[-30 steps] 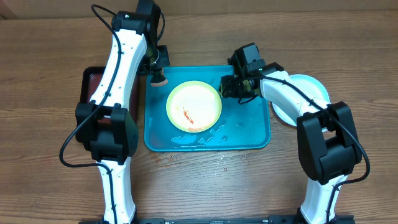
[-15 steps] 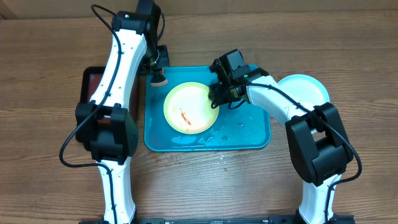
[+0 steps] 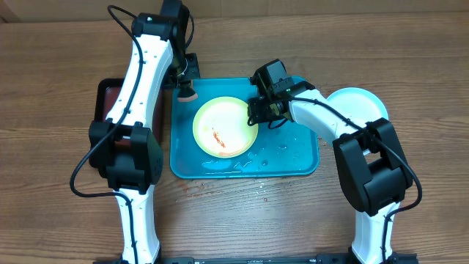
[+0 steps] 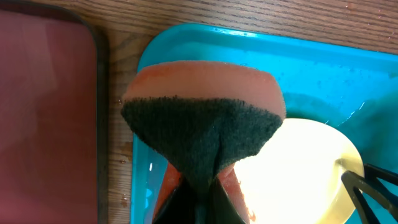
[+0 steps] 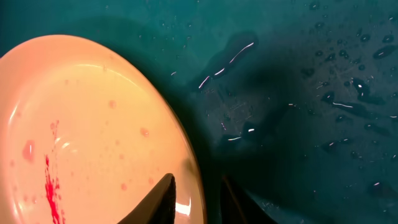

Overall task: Clean dirty plates on tray and stack at the side
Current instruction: 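Drag the yellow plate with the right gripper to the tray center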

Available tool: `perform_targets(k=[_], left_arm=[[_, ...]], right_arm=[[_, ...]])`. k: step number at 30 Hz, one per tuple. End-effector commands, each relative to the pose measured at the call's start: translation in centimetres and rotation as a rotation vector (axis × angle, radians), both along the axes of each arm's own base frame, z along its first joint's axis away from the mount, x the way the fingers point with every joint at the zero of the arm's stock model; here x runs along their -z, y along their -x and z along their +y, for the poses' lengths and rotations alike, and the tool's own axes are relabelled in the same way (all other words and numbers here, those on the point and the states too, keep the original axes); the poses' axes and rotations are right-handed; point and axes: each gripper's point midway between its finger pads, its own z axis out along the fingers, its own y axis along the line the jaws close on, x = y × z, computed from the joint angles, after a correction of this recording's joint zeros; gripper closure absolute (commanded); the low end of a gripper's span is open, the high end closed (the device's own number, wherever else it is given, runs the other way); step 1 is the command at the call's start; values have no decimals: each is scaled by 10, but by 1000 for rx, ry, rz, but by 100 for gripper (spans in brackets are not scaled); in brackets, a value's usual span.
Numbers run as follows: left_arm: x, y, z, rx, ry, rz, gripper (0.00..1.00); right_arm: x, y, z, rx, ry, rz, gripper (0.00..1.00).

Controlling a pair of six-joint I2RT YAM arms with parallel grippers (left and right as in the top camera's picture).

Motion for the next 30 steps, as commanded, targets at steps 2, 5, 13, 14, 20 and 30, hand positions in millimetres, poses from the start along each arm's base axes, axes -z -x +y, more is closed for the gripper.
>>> perform_targets(k=[2,5,13,14,20,30], left_arm=[[2,2,-8,30,7,6,96],[2,2,-8,30,7,6,96],[2,2,-8,30,7,6,96],[2,2,-8,30,7,6,96],[2,2,-8,30,7,6,96],[2,2,-8,30,8,5,96]], right_arm=[[-3,-9,-1,23,-4,-15,75],[-3,-9,-1,23,-5,-18,76],[1,-12,4,15,-23,-23,81],[1,-12,4,15,-23,-23,81],[6,-11,5,20,-22,-11,93],[22,17,-11,373,43,189,96]])
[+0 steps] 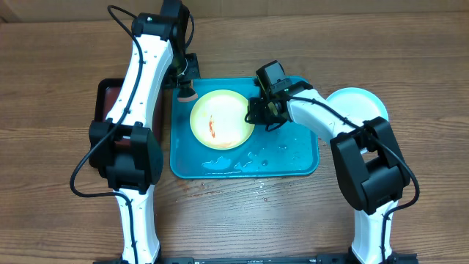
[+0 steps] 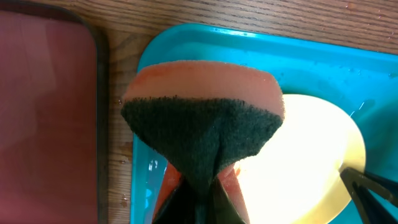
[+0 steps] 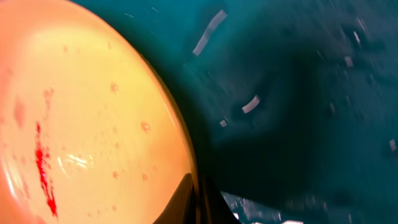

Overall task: Clean dirty plates on tray and stack at the side
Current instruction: 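Drag the yellow plate with the right gripper to the tray center, then lower the sponge with the left gripper onto the yellow plate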

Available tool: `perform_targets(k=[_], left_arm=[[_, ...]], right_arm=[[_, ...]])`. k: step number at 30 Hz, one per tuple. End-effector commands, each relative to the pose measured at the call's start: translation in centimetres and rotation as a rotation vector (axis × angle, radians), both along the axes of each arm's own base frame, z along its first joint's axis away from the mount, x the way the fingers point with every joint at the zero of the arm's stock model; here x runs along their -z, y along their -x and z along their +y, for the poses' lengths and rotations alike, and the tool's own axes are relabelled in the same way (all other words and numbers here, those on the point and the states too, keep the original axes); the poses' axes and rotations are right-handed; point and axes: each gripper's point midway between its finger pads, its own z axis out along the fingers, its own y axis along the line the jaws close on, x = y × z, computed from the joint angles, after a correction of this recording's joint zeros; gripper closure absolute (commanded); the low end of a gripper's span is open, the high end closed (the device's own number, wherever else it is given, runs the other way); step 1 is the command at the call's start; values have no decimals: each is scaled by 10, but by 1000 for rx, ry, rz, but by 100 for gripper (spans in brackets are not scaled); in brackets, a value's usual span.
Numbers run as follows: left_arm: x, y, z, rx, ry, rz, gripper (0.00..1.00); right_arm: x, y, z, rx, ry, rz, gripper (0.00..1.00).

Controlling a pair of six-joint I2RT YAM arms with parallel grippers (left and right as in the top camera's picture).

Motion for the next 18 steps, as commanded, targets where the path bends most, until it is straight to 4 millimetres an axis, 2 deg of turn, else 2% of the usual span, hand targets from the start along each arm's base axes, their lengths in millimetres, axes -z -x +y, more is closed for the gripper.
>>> perform_targets(k=[1,9,12,18], left_arm=[[2,2,-8,30,8,6,96],[7,11,-16,76,0,38,96],[19,21,-23,141,-11,72,96],[55,40,-33,263,-7,141,96]], right_arm=[[14,9,-9,189,65,71,96],[15,10,-7,193,68,66,96],[15,9,-7,188,71,63,96],[15,9,-7,188,71,62,96]])
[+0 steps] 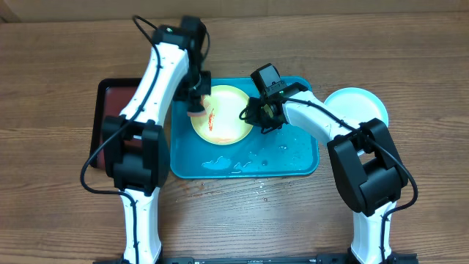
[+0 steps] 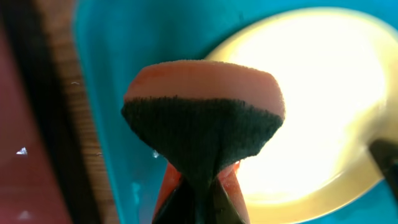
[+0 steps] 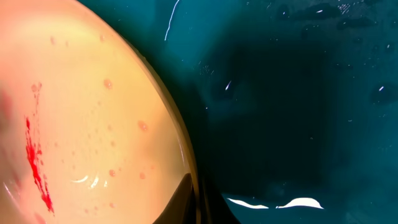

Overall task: Clean dirty plates on tray and stack at the side
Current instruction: 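Lower the sponge with the left gripper onto the yellow plate, then scrub the yellow plate with the sponge while right gripper holds it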

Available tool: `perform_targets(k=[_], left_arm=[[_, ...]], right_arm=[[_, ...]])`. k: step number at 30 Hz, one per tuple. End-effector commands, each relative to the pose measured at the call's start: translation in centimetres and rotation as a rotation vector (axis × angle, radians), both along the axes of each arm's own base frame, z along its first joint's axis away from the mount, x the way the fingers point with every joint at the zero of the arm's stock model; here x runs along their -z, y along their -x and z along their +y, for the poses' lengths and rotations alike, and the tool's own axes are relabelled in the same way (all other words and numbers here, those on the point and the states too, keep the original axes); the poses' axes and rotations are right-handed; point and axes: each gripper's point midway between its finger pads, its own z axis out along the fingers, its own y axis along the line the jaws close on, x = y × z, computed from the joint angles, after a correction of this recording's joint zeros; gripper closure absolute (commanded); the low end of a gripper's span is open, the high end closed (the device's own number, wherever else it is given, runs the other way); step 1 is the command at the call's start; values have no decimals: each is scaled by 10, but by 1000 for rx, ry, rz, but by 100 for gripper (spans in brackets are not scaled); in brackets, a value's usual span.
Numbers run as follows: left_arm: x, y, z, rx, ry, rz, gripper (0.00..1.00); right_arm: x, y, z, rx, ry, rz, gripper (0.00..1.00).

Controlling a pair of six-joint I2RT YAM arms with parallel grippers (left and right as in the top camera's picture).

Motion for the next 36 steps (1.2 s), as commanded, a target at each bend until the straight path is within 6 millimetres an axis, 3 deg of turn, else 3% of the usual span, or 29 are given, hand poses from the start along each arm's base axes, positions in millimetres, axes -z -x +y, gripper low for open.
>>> perform_targets(k=[1,4,11,18,23,26,29,33,36], left_arm=[[18,11,-8,105,37,41,96],[32,14,-19,163,105,43,96],[52,11,-21,166,114,19,96],[52,25,-19,196,114,74,96],[42,44,-53,372,334,116,96],[43,43,-56,383,328,108,96],[50,31,-39,266,187,81,96],[52,13,25,-104,-198,1,96],[45,14,52,-254,-347,-39,96]], right_arm=[[13,6,-7,16,54,20,96],[13,6,-7,16,54,20,96],[13,9,-3,-11,41,29,96],[11,25,22,-132,6,30,96],[10,30,34,-176,5,14,96],[10,30,34,-177,5,12,96],[10,30,34,-177,5,14,96],[10,30,34,-177,5,14,96],[11,30,33,-176,9,12,96]])
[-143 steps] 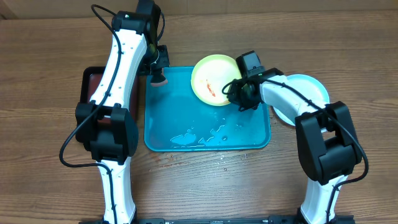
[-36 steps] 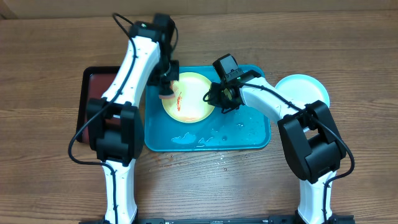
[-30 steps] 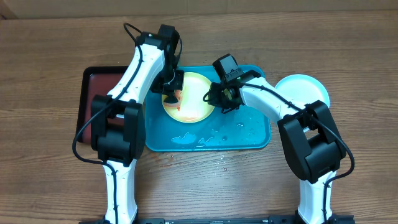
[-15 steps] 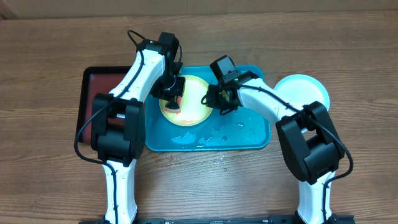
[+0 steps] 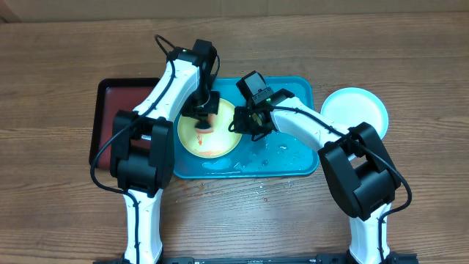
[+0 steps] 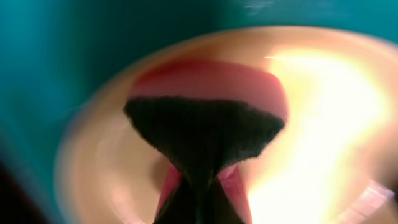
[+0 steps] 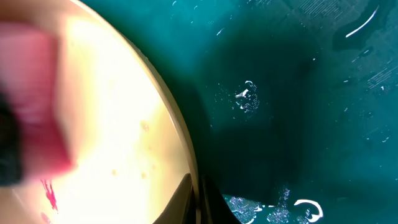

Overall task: Clean dirty plates on tray and stack at the side
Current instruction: 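Scrub the yellow plate with the sponge while right gripper holds it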

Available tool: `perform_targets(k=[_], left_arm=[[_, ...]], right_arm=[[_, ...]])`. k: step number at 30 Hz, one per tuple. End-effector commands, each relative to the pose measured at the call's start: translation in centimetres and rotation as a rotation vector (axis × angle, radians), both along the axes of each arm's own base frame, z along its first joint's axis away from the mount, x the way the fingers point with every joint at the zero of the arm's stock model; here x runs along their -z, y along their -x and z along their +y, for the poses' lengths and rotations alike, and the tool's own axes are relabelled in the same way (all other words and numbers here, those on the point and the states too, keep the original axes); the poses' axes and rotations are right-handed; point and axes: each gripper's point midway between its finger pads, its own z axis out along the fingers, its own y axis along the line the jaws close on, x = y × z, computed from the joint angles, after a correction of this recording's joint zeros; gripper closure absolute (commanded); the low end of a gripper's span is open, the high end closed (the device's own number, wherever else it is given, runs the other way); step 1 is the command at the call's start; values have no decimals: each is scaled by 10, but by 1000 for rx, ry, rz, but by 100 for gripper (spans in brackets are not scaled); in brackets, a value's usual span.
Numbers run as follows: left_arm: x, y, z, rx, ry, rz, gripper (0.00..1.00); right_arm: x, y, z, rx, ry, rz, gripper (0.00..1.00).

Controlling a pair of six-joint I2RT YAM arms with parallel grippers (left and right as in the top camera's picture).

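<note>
A yellow plate (image 5: 220, 143) with a red smear lies in the left part of the teal tray (image 5: 300, 165). My left gripper (image 5: 203, 121) is shut on a pink sponge (image 6: 208, 87) with a dark scouring face, and the sponge is down on the plate's middle. My right gripper (image 7: 194, 193) is shut on the plate's right rim (image 7: 180, 137), one finger inside and one outside. A bit of the red smear (image 7: 48, 191) still shows beside the blurred sponge in the right wrist view.
A clean pale blue plate (image 5: 355, 110) sits on the table right of the tray. A dark red tray (image 5: 102, 121) lies to the left, partly under my left arm. Water drops and puddles (image 5: 242, 163) lie in the teal tray.
My left gripper has moved with the sponge from the plate's upper left edge onto its middle. The plate, held by my right gripper, now sits further left in the tray.
At first my left gripper held the sponge above the tray's far left corner, and my right gripper's fingers straddled the plate's rim, open. Then the right was shut on the rim. The sponge then hung by the plate's edge, and now it is on the smear.
</note>
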Motion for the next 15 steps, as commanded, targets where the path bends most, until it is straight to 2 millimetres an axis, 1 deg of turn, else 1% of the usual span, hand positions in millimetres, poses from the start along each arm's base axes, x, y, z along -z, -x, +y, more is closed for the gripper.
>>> perform_targets(k=[1,4,6,8,12,14,15], left_arm=[[-6,-6,52,-270,-295,-98,96],[-6,0,50,-262,-289,-71,96],[-3,7,40,-200,-237,-24,96],[0,14,22,-92,-137,34,96],[0,32,-29,140,148,132,96],[-3,40,-45,206,235,160,96],[-4,44,-49,228,249,171,96]], right_arm=[[12,6,-4,-8,27,22,96],[12,5,-5,-5,32,18,96],[12,5,-5,-5,31,18,96],[12,4,-5,-4,29,17,96],[9,2,-3,-2,-18,33,96],[7,-1,-3,2,-54,43,96],[6,-3,-5,7,-72,49,96]])
